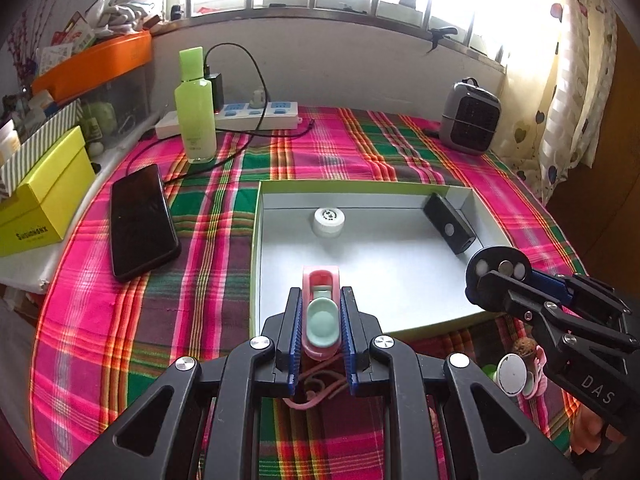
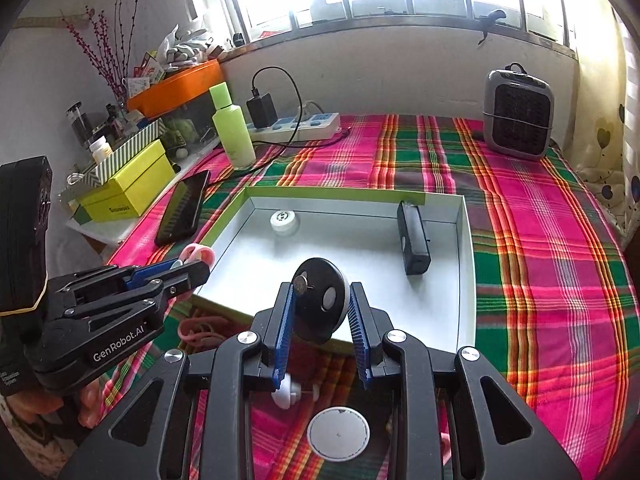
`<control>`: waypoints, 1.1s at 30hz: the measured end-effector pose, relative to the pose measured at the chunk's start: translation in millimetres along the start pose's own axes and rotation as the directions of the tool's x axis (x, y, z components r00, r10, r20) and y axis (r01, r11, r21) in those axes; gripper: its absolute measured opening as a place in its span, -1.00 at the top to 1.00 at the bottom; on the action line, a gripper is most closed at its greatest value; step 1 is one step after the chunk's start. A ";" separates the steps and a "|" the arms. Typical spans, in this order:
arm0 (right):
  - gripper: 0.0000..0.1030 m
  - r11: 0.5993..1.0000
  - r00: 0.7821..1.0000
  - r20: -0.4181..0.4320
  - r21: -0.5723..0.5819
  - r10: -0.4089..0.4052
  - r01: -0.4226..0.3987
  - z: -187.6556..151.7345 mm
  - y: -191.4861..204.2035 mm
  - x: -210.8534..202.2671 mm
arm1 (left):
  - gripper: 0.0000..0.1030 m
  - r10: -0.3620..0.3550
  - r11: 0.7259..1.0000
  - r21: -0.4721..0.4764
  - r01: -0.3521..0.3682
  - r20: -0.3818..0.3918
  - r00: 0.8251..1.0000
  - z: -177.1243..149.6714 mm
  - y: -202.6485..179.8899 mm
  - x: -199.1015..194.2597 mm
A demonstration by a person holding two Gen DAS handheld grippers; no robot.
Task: Organize objects
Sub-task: 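Carry the pink clip with left tool into the box while right tool carries the disc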
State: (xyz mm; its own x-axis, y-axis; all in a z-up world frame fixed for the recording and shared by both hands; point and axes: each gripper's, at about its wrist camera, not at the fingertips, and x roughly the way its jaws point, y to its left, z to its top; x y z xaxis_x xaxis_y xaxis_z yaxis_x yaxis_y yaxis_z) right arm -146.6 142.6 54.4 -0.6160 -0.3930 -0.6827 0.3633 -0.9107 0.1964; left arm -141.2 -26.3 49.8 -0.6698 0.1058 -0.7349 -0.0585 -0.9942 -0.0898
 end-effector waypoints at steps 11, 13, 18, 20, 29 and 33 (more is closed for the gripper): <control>0.46 1.000 0.999 -0.038 0.003 -0.011 0.011 22.5 -14.8 28.0 | 0.69 0.007 1.000 -0.006 -0.007 -0.024 1.000 19.4 2.6 28.0; 0.46 1.000 0.999 -0.048 0.001 -0.015 0.015 26.5 -17.9 33.4 | 0.69 0.008 1.000 -0.005 -0.008 -0.031 0.999 22.8 3.2 33.6; 0.46 1.000 0.997 -0.071 -0.023 -0.022 0.020 35.6 -21.1 48.5 | 0.69 0.012 1.000 -0.016 -0.013 -0.043 0.999 28.8 5.4 45.8; 0.46 1.000 0.997 -0.079 -0.024 -0.022 0.020 38.8 -22.1 54.1 | 0.69 0.016 1.000 -0.015 -0.016 -0.048 0.999 30.7 5.6 50.4; 0.46 0.999 0.994 -0.111 -0.027 -0.022 0.019 46.7 -27.8 74.4 | 0.69 0.034 0.999 -0.021 -0.035 -0.070 0.997 38.7 9.5 67.0; 0.46 0.999 0.993 -0.117 -0.030 -0.023 0.019 49.7 -29.0 78.7 | 0.69 0.036 0.999 -0.025 -0.038 -0.071 0.997 41.4 11.1 70.5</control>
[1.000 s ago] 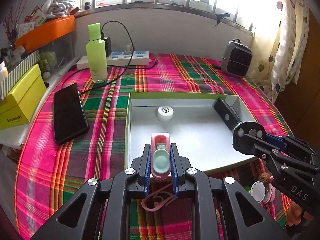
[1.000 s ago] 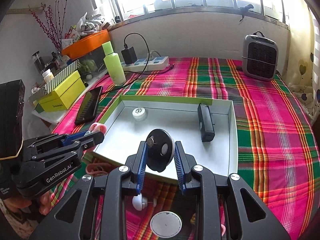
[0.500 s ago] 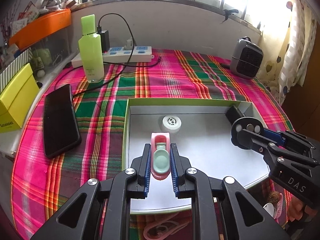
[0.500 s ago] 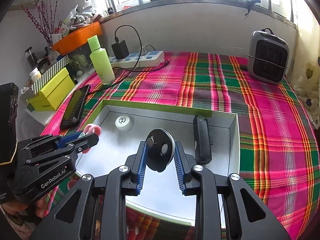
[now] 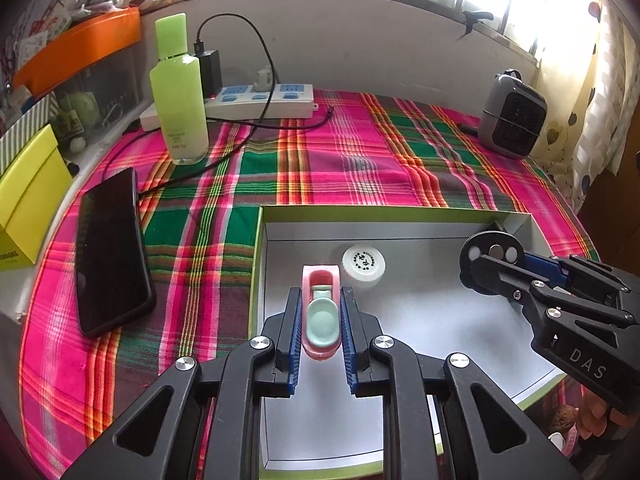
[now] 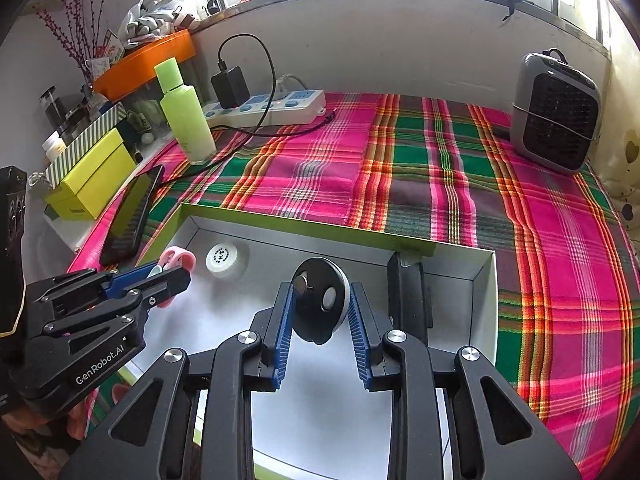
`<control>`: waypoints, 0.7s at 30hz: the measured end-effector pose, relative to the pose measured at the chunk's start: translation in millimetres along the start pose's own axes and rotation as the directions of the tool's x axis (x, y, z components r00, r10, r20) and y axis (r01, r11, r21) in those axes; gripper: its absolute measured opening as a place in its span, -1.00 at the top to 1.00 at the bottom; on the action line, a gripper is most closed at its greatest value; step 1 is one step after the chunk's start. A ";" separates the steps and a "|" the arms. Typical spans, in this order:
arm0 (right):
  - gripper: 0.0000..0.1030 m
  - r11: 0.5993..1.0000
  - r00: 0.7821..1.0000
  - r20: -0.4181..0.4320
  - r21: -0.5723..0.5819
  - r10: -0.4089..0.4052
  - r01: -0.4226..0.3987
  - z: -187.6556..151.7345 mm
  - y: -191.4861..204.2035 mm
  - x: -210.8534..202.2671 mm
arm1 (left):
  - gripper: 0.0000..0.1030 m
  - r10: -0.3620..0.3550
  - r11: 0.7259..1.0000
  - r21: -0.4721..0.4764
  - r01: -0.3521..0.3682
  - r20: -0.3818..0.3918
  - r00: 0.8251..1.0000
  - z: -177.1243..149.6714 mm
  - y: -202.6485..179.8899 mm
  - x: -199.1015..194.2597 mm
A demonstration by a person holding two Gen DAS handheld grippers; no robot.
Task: Organize objects
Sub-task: 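Carry the pink clip with left tool into the box while right tool carries the disc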
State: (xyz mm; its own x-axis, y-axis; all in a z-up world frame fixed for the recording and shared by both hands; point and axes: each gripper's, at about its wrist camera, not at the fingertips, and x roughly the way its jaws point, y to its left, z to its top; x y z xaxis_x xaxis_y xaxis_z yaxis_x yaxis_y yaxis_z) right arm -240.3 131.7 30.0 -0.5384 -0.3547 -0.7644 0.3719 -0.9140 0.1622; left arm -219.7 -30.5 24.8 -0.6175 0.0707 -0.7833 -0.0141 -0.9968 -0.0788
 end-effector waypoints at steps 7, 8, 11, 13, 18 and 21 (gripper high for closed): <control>0.46 1.000 1.000 -0.008 -0.010 -0.004 0.004 5.5 -0.6 7.0 | 0.69 0.003 1.000 0.008 -0.003 -0.018 1.000 0.7 -3.3 9.5; 0.46 1.000 1.000 -0.008 -0.010 -0.004 0.004 5.9 -1.2 7.6 | 0.69 0.002 1.000 0.007 -0.002 -0.018 1.000 0.9 -3.2 10.4; 0.46 1.000 1.000 -0.016 -0.010 -0.004 0.004 6.7 -2.8 11.6 | 0.69 0.009 1.000 0.014 -0.009 -0.019 1.000 1.1 -4.9 13.0; 0.46 1.000 1.000 -0.020 -0.008 -0.008 0.008 6.8 -4.1 13.6 | 0.69 0.006 1.000 0.013 -0.006 -0.019 1.000 2.0 -5.2 13.8; 0.46 1.000 1.000 -0.024 0.001 -0.008 0.008 6.4 -6.8 16.8 | 0.69 0.009 1.000 0.014 -0.009 -0.018 1.000 2.7 -5.7 15.6; 0.46 1.000 1.000 -0.025 0.002 -0.010 0.010 6.2 -7.1 17.8 | 0.69 0.010 1.000 0.015 -0.010 -0.018 1.000 4.1 -5.9 16.8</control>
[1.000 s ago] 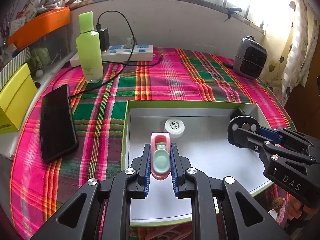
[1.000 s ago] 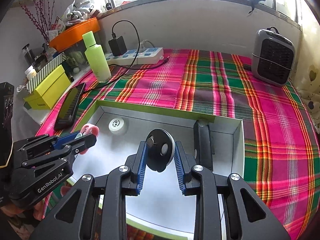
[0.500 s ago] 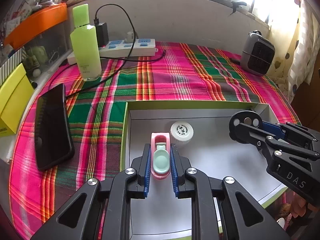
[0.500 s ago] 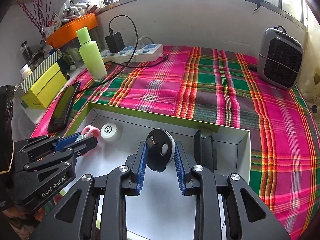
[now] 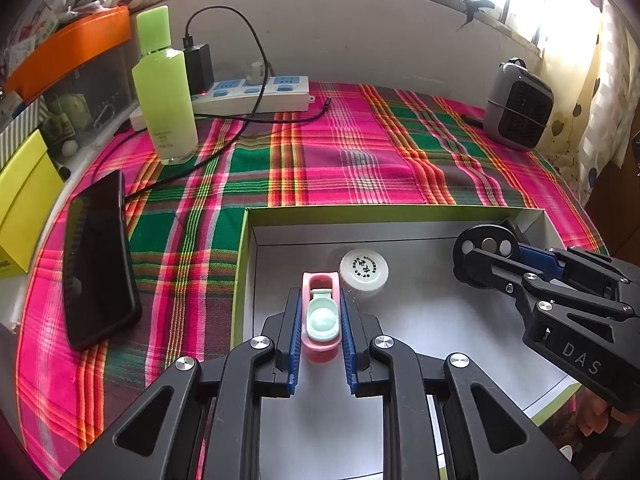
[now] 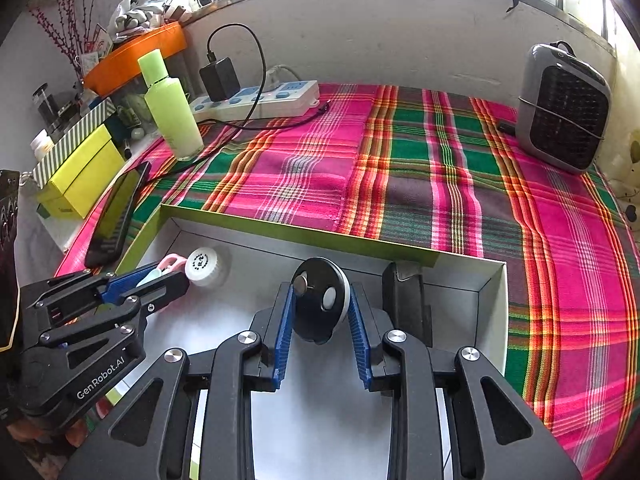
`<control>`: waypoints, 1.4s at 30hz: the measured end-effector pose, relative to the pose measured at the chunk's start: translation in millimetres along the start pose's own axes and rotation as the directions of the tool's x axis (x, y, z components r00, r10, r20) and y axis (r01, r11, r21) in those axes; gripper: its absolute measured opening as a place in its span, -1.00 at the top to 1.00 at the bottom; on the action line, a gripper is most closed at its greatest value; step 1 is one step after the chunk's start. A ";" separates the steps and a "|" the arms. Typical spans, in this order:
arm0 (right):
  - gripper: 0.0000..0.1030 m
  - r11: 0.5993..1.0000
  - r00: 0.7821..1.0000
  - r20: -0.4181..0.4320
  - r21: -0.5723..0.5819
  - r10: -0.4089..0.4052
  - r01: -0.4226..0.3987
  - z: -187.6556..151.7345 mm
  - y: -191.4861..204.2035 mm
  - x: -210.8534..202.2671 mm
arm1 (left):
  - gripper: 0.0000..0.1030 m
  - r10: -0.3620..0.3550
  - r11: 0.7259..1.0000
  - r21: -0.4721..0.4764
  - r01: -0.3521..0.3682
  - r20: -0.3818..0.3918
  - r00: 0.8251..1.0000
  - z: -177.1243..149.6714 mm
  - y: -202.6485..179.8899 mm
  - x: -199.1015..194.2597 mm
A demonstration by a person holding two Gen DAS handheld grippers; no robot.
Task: Organize objects
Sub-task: 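Carry the pink clip with left tool into the box while right tool carries the disc, then open left tool to release the pink clip while right tool releases the disc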
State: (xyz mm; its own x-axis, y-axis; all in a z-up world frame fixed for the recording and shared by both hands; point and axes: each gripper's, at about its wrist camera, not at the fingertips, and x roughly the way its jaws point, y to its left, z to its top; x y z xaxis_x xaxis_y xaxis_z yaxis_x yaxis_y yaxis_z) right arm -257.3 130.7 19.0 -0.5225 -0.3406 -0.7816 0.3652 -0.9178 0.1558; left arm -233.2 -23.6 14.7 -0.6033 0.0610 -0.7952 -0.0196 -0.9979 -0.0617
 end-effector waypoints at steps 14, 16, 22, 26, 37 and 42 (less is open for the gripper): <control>0.45 1.000 1.000 -0.013 0.014 0.018 -0.018 -1.1 -0.7 2.7 | 0.68 0.013 1.000 0.012 -0.013 -0.001 1.000 0.5 -0.8 1.2; 0.45 1.000 1.000 -0.014 0.016 0.016 -0.016 -1.0 -1.3 2.8 | 0.68 0.016 1.000 0.014 -0.016 -0.002 1.000 0.9 -1.1 1.9; 0.45 1.000 1.000 -0.020 0.009 0.010 -0.009 0.2 0.0 4.0 | 0.68 0.021 1.000 0.019 -0.020 -0.002 1.000 1.1 -1.6 2.0; 0.45 1.000 1.000 -0.025 0.003 0.011 -0.011 0.4 1.2 5.3 | 0.66 0.022 1.000 0.023 -0.022 -0.002 1.000 -0.5 -2.4 2.0; 0.26 1.000 1.000 -0.026 -0.012 0.012 -0.012 -1.0 4.1 5.5 | 0.46 0.008 0.999 0.032 -0.008 -0.004 1.000 -1.1 -5.8 0.8; 0.19 1.000 1.000 -0.023 -0.017 0.009 -0.010 -2.2 5.7 4.0 | 0.40 0.001 0.999 0.033 0.000 -0.006 1.000 -1.8 -7.4 -0.2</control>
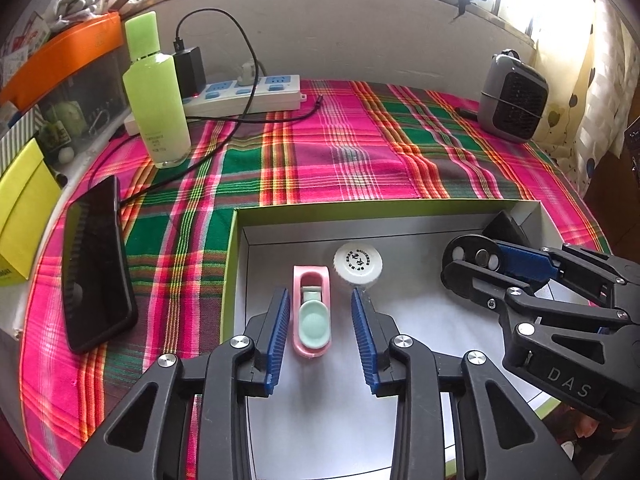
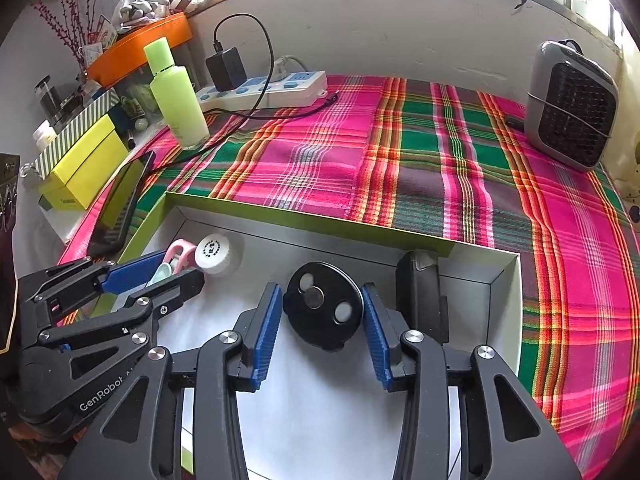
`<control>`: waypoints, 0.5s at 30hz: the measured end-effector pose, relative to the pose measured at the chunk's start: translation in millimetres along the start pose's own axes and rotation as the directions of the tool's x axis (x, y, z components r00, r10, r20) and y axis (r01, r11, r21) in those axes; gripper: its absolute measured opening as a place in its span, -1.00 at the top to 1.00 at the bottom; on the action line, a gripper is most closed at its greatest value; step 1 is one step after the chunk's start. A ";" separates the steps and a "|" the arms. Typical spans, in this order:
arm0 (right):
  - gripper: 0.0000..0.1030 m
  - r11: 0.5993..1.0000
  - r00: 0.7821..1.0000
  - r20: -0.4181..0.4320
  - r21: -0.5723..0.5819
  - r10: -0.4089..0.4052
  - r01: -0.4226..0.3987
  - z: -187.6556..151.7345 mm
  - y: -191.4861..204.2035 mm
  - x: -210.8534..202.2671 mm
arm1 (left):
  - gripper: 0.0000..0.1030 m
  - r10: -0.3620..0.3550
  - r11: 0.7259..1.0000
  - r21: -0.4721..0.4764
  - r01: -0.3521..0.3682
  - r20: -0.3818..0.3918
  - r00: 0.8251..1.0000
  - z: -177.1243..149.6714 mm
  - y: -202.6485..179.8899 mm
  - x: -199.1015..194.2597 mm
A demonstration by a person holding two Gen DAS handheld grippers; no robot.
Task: Organize objects
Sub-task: 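Open left tool to release the pink clip while right tool releases the disc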
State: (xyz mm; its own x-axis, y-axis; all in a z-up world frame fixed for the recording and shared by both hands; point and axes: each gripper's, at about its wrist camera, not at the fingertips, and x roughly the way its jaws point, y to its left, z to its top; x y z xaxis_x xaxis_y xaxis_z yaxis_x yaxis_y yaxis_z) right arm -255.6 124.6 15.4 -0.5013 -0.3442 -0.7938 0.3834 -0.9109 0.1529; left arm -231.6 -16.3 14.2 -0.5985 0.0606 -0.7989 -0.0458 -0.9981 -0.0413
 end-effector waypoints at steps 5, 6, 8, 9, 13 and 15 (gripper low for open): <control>0.17 1.000 1.000 0.007 0.003 0.001 -0.001 -0.6 -0.4 -3.3 | 0.31 0.006 1.000 0.002 -0.006 0.006 1.000 -0.7 -0.6 -2.9; 0.17 1.000 1.000 0.006 0.004 0.001 -0.001 -0.8 -0.3 -3.5 | 0.30 0.006 1.000 0.000 -0.006 0.007 1.000 -0.7 0.1 -3.5; 0.17 1.000 1.000 0.007 0.007 0.001 -0.001 -1.4 0.0 -4.6 | 0.29 0.008 1.000 -0.008 -0.008 0.010 1.000 -0.8 2.0 -5.5; 0.17 1.000 1.000 0.009 0.008 0.002 -0.002 -1.8 0.5 -5.3 | 0.28 0.010 1.000 -0.011 -0.009 0.012 1.000 -0.8 2.7 -6.4; 0.14 1.000 1.000 0.016 0.003 0.004 -0.004 -3.6 3.3 -9.5 | 0.26 0.008 1.000 -0.020 -0.008 0.016 1.000 -2.9 4.8 -11.0; 0.11 1.000 1.000 0.021 0.003 0.005 -0.005 -4.9 4.6 -11.8 | 0.25 0.011 1.000 -0.019 -0.010 0.018 1.000 -4.3 4.1 -13.2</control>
State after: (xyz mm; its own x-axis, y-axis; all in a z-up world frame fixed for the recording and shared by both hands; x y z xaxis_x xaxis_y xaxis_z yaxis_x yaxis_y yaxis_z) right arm -244.1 125.6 22.6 -0.5155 -0.3536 -0.7805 0.3839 -0.9096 0.1586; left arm -220.4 -21.2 22.0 -0.6130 0.0500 -0.7885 -0.0247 -0.9987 -0.0441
